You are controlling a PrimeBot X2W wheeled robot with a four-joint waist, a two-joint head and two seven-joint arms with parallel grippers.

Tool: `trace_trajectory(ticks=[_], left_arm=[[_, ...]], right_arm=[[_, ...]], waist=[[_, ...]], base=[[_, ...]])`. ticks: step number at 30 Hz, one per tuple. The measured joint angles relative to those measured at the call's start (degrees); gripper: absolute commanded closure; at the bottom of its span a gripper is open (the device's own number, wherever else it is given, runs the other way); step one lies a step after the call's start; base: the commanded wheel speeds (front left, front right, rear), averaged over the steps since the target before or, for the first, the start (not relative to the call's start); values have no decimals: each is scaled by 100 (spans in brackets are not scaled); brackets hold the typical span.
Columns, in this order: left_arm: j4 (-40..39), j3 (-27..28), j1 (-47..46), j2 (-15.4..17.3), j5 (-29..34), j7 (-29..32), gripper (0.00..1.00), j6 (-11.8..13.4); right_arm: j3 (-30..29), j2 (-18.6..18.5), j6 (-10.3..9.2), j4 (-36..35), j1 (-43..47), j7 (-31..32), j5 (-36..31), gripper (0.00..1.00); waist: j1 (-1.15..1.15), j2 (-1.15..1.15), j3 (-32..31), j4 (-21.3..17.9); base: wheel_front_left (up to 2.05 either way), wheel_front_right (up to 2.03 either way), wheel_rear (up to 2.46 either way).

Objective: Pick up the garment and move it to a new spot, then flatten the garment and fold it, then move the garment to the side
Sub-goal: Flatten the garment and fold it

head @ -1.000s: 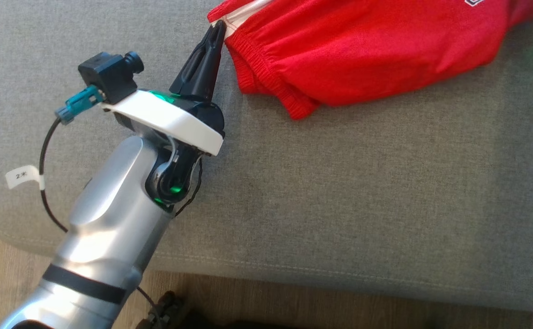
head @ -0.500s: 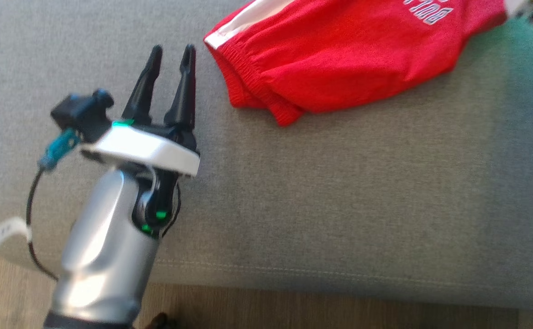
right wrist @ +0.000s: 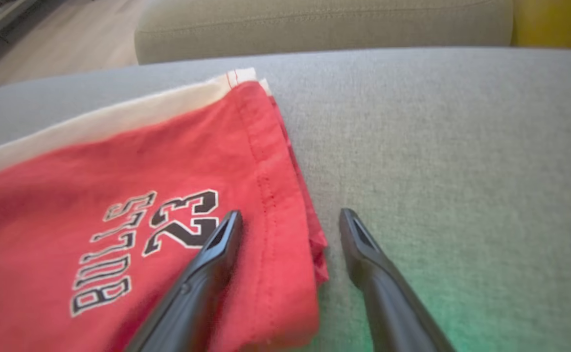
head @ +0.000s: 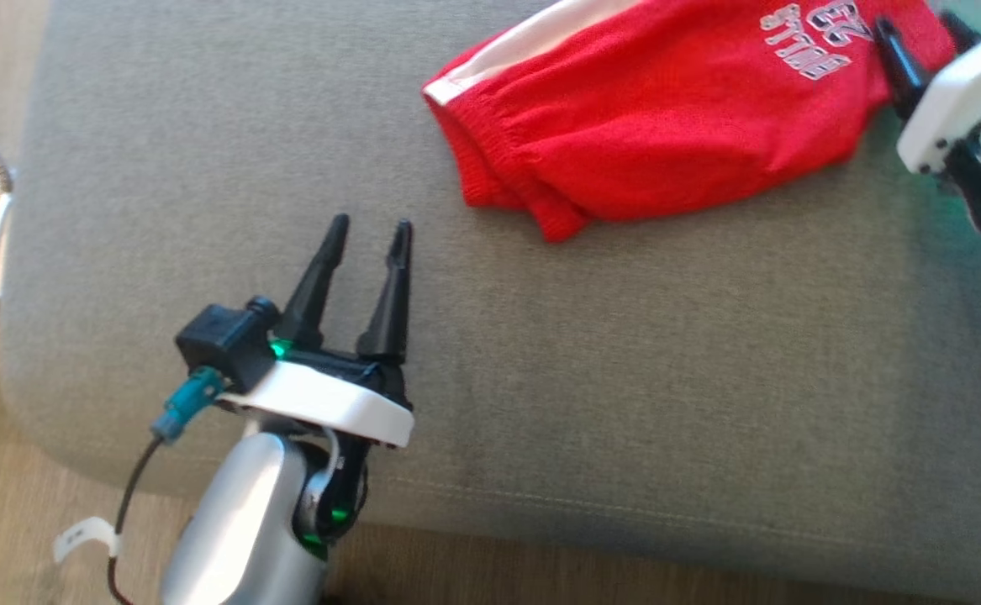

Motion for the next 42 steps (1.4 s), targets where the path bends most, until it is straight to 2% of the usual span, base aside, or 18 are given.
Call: trace_trajectory(ticks=[6, 7, 8, 9, 19, 32, 37, 42], left_arm=[[-36, -176, 20, -10, 34, 0, 0, 21], [-36, -185, 24, -11, 34, 0, 0, 43], [-35, -183, 25, -12, 34, 0, 0, 58], [-35, -182, 26, -12, 34, 0, 0, 63], [-25, -121, 230, -14, 86, 0, 0, 112], [23, 71, 375, -13, 237, 0, 0, 107], [120, 62, 367, -13, 297, 0, 0, 98], [254, 21, 369, -13, 335, 0, 0, 82]], right_arm=[[-198, -53, 1, 477, -188, 48, -267, 0], [-220, -32, 0, 504, -199, 80, -297, 18], [-235, -7, 0, 525, -201, 109, -318, 67], [-245, 22, 0, 544, -199, 153, -343, 100], [-267, 223, 0, 667, -171, 120, -594, 100], [-493, -127, 0, 704, -175, -183, -943, 100], [-498, -79, 0, 711, -227, -302, -1088, 100], [-303, 172, 0, 703, -347, -438, -1374, 100]], waist=[[0, 0, -34, 186], [0, 0, -49, 193], [0, 0, -67, 194], [0, 0, -88, 188], [0, 0, -294, -136], [0, 0, -574, -939], [0, 0, -674, -992], [0, 0, -818, -937]], base=[[0, 0, 0], [0, 0, 0], [0, 0, 0], [0, 0, 0], [0, 0, 0], [0, 0, 0], [0, 0, 0], [0, 0, 0]])
